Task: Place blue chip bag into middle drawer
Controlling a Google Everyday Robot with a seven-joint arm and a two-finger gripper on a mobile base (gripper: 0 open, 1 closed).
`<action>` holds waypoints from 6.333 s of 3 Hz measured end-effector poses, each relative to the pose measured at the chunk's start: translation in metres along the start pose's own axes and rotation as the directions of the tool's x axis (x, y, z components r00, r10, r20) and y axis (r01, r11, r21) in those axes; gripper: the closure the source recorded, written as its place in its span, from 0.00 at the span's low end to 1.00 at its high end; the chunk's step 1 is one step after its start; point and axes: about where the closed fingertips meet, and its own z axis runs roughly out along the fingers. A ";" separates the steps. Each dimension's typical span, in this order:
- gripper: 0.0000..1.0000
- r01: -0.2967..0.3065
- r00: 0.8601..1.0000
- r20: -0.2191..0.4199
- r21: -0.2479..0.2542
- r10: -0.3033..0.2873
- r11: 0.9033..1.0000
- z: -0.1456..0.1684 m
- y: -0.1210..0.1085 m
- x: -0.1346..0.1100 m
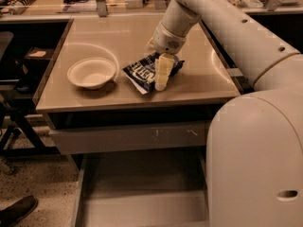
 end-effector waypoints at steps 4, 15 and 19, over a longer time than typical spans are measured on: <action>0.90 0.000 1.000 0.000 0.000 0.000 1.000 0.000 0.000 0.000; 1.00 -0.369 0.925 -0.110 -0.038 0.363 0.929 0.026 0.253 0.034; 1.00 -0.532 0.846 -0.075 -0.097 0.527 0.841 0.131 0.277 0.081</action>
Offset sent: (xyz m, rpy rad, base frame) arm 0.0000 0.0000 0.0000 0.0000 0.0000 0.0000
